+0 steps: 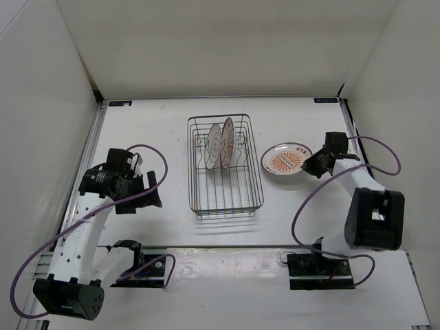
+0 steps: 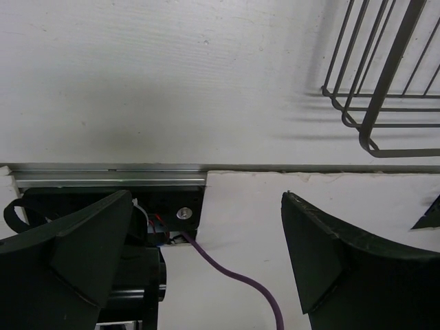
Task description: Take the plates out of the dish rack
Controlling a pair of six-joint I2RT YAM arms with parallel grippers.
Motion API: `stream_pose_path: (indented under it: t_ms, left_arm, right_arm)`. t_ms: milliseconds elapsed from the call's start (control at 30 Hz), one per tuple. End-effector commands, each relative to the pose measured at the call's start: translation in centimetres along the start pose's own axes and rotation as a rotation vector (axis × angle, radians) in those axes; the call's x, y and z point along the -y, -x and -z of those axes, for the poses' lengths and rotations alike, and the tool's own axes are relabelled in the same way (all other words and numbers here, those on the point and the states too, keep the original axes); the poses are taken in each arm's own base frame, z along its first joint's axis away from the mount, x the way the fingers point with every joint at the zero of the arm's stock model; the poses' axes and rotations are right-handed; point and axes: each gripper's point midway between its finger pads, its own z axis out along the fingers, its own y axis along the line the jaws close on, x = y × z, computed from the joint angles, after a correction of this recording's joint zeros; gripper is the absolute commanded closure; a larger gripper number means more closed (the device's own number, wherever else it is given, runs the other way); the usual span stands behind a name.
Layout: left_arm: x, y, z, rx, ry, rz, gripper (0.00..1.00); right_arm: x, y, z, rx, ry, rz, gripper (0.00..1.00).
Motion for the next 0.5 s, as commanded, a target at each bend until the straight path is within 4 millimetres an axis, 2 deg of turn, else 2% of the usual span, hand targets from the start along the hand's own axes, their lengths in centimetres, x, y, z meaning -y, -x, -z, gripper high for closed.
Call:
stream_pose_path:
  t_ms: [0,33,67,100,133,167,200,267,367,467]
  left_arm:
    - [-0.7,0.0,0.1,0.022,0.028,-0.04,0.0]
    - [-0.8,0.0,0.0,0.019,0.033,-0.041,0.0]
    - [-0.9,0.0,0.0,0.02,0.036,-0.043,0.0]
    - [-1.1,-0.2,-0.2,0.017,0.046,-0.047,0.0]
    - [-1.2,-0.2,-0.2,0.018,0.05,-0.047,0.0]
    - [-1.3,-0.2,-0.3,0.018,0.055,-0.045,0.0]
    - [-1.6,-0.2,-0.3,0.019,0.068,-0.048,0.0]
    - [-1.7,-0.2,-0.4,0.018,0.076,-0.046,0.0]
    - [-1.7,-0.1,-0.5,0.021,0.078,-0.045,0.0]
    - [-1.8,-0.1,-0.7,0.016,0.084,-0.043,0.0]
  right_arm:
    - [2.2,-1.3,-2.0,-0.088,-0.115,-0.058,0.9]
    - [1.9,-0.6,-2.3,-0.099,-0.135,-0.073,0.85]
    - [2.2,-0.9,-2.9,-0.129,-0.166,-0.079,0.81]
    - [3.2,-1.6,-2.5,-0.175,-0.218,-0.084,0.79]
    - [2.0,-0.2,-2.5,-0.16,-0.202,-0.088,0.79]
    - [2.8,-0.9,-3.5,-0.199,-0.24,-0.086,0.79]
    - [2.8,-1.8,-3.3,-0.258,-0.245,-0.097,0.79]
    - [2.6,-1.5,-4.0,-0.289,-0.264,-0.109,0.78]
    - [3.2,-2.4,-3.7,-0.357,-0.316,-0.125,0.74]
    - [3.3,-2.3,-3.6,-0.364,-0.345,-0.128,0.7]
